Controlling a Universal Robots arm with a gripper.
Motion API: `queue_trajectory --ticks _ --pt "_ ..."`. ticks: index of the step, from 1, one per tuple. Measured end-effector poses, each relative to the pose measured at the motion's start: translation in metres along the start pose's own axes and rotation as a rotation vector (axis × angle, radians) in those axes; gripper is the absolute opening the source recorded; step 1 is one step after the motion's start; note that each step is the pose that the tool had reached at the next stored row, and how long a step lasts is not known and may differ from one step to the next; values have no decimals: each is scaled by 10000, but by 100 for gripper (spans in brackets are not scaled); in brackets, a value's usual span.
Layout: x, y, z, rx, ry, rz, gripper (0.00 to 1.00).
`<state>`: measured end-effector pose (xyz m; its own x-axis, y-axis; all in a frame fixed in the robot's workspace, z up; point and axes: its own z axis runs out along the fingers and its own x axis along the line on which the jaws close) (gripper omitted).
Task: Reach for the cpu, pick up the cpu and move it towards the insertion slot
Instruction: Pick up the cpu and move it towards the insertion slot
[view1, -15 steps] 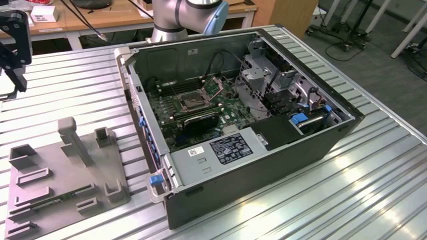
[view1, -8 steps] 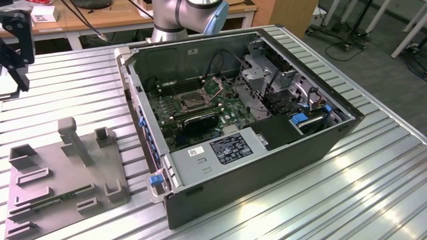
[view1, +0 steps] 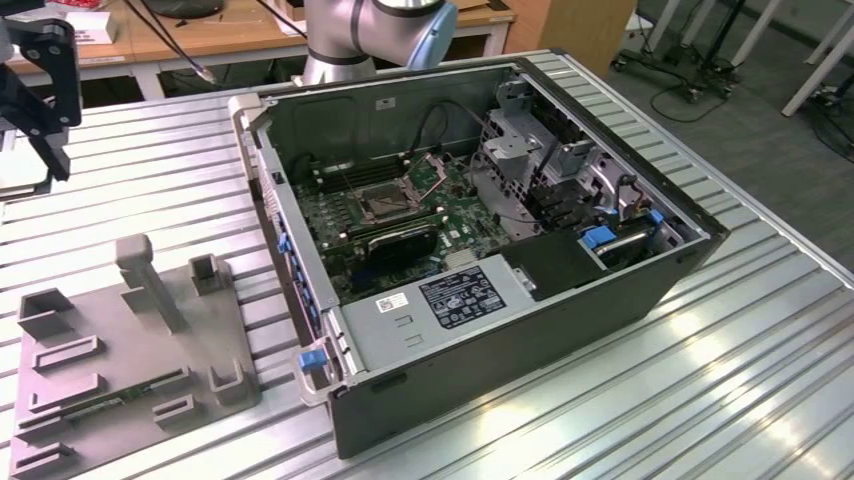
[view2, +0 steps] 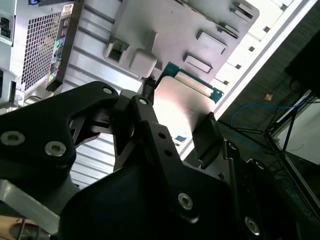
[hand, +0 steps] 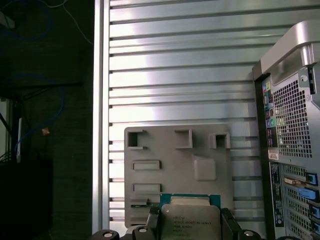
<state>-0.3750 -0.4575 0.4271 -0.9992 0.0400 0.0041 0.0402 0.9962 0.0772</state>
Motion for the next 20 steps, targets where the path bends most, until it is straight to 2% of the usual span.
queue_trajectory --ticks 20 --pt "-192 8 0 0 0 1 54"
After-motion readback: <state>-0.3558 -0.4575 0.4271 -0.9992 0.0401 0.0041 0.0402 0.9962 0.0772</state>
